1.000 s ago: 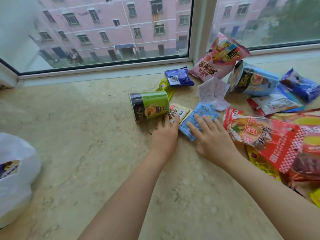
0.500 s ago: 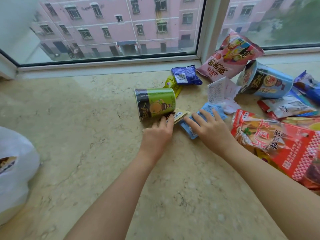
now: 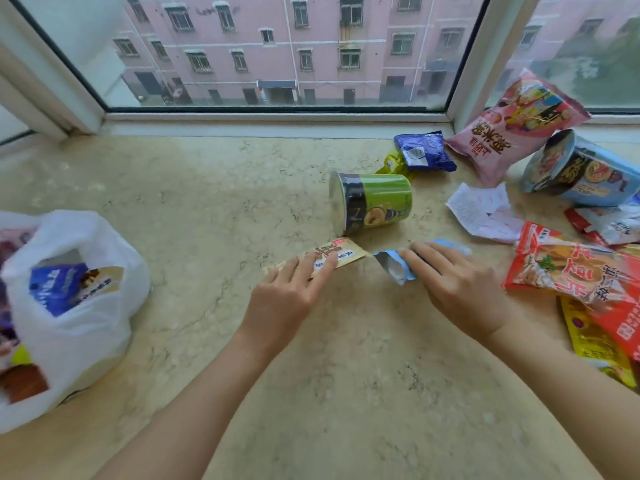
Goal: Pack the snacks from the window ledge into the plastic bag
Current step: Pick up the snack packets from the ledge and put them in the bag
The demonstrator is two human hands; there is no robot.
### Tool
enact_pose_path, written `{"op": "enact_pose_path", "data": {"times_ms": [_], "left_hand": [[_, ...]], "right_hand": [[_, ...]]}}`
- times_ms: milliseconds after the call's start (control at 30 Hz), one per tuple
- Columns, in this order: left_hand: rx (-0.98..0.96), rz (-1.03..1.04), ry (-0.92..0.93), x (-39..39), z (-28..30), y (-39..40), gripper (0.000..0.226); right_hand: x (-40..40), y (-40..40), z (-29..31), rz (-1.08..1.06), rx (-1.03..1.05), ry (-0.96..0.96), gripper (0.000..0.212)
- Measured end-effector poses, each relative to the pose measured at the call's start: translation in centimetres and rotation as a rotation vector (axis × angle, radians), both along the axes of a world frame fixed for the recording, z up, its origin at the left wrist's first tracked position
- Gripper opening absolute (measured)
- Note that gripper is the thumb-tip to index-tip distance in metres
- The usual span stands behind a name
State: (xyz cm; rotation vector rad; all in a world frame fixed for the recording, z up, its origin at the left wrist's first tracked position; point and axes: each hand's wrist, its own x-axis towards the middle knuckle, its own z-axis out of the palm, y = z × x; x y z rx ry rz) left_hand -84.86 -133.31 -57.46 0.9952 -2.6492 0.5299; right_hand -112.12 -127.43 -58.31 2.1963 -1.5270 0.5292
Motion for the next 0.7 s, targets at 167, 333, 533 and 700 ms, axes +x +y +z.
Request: {"op": "enact_pose_path", "data": {"times_ms": [167, 333, 533, 700], "left_hand": [[-0.047, 0.011, 0.047, 6.4, 3.9, 1.4, 0.065], [-0.098, 0.059, 0.100, 13.0, 9.2, 3.3, 0.052], [-0.221, 0.177, 0.175, 22.2, 15.7, 5.2, 0.044], [-0.245, 0.333, 0.130, 30.0, 16.0, 5.6, 0.051]], "right_hand": [[7.0, 0.9, 3.1, 0.081, 0.002, -0.125, 0.034], [14.8, -0.1, 8.8, 0.250, -0.040, -0.175, 0.030], [23.8, -2.5, 16.1, 0.444, -0.139, -0.176, 0.028], [31.0, -4.1, 20.7, 0.560, -0.205, -0.144, 0.035]]}}
